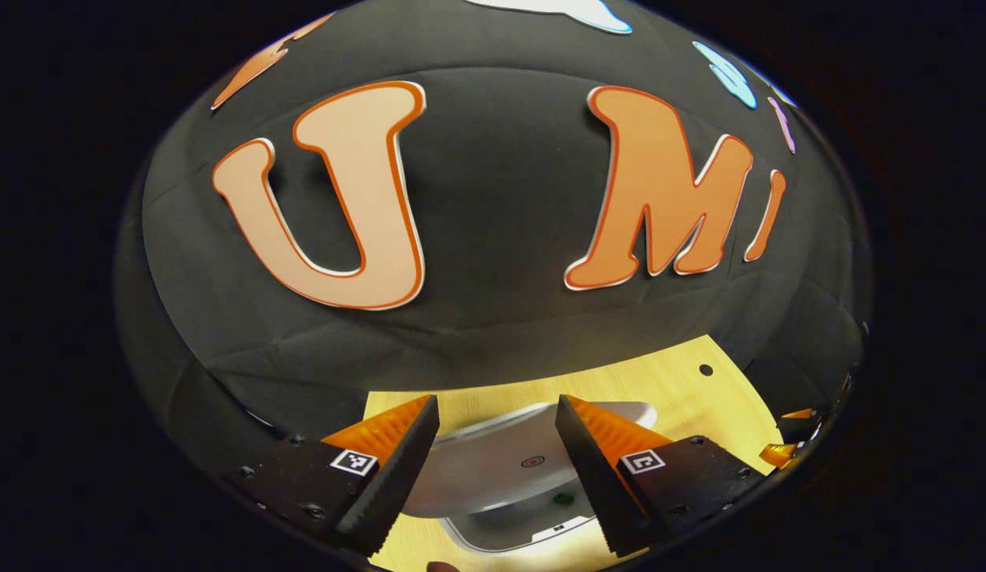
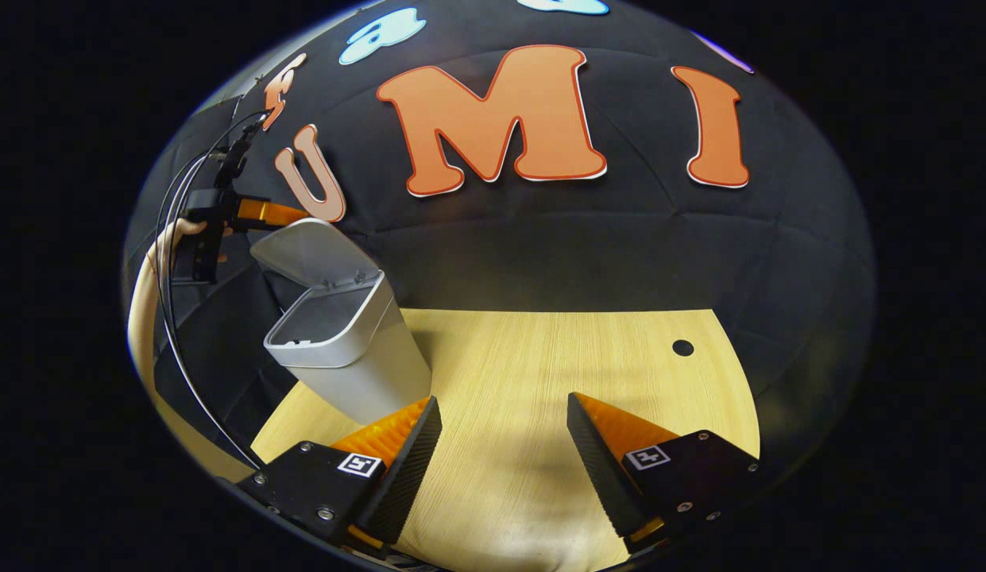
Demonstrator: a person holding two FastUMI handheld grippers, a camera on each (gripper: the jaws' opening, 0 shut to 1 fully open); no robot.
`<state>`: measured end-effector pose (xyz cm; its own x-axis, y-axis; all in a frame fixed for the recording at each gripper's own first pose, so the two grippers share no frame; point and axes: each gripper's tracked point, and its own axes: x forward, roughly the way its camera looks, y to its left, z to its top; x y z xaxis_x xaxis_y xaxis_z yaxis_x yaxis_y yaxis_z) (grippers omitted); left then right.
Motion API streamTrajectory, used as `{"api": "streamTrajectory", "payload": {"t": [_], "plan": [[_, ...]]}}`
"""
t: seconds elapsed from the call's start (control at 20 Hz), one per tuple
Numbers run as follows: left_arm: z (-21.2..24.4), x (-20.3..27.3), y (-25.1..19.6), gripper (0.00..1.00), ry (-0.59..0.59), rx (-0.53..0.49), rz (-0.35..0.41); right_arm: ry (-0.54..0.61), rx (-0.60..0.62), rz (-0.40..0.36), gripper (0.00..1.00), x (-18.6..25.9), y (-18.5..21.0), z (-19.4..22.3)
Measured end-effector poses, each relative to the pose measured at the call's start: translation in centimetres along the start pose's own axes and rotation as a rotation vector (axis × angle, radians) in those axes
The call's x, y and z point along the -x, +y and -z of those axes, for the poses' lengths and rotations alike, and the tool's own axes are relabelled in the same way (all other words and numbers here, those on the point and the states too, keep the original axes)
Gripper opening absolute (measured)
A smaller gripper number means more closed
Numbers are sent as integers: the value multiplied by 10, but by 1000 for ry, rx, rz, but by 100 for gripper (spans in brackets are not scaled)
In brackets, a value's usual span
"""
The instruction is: Press the lid of the desktop garbage bin to open it, pick up the crumpled paper on the desktop and throw it into the bin, then pick up the pop can on the desktop and drop it into the bin, and finally close the garbage bin lid.
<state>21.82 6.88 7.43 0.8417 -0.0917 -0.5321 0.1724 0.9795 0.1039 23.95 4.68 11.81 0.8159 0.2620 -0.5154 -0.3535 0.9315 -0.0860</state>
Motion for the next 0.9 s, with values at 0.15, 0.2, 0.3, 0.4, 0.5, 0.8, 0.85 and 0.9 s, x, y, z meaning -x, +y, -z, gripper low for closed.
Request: {"api": "streamTrajectory", "payload": {"t": [0.15, 0.2, 0.3, 0.4, 0.5, 0.8, 0.85, 0.9], "plan": [[35, 1, -14, 95, 26, 1, 20, 8, -4, -19, 95, 1, 5, 5], [45, 1, -19, 96, 31, 0, 23, 12, -3, -28, 95, 0, 8, 6], [65, 1, -22, 96, 38, 2, 16, 17, 1, -33, 95, 0, 11, 10], [83, 1, -27, 96, 41, 10, 9, 22, -1, -39, 95, 2, 13, 13], [102, -1, -33, 96, 53, 30, 8, 27, -4, -49, 95, 1, 14, 16], [148, -2, -43, 96, 100, 63, 27, 44, -4, -72, 95, -2, 18, 23], [143, -2, -42, 98, 71, 62, 22, 47, -7, -78, 95, -2, 20, 24], [146, -4, -43, 96, 86, 58, 20, 48, -10, -84, 95, -3, 21, 24]]}}
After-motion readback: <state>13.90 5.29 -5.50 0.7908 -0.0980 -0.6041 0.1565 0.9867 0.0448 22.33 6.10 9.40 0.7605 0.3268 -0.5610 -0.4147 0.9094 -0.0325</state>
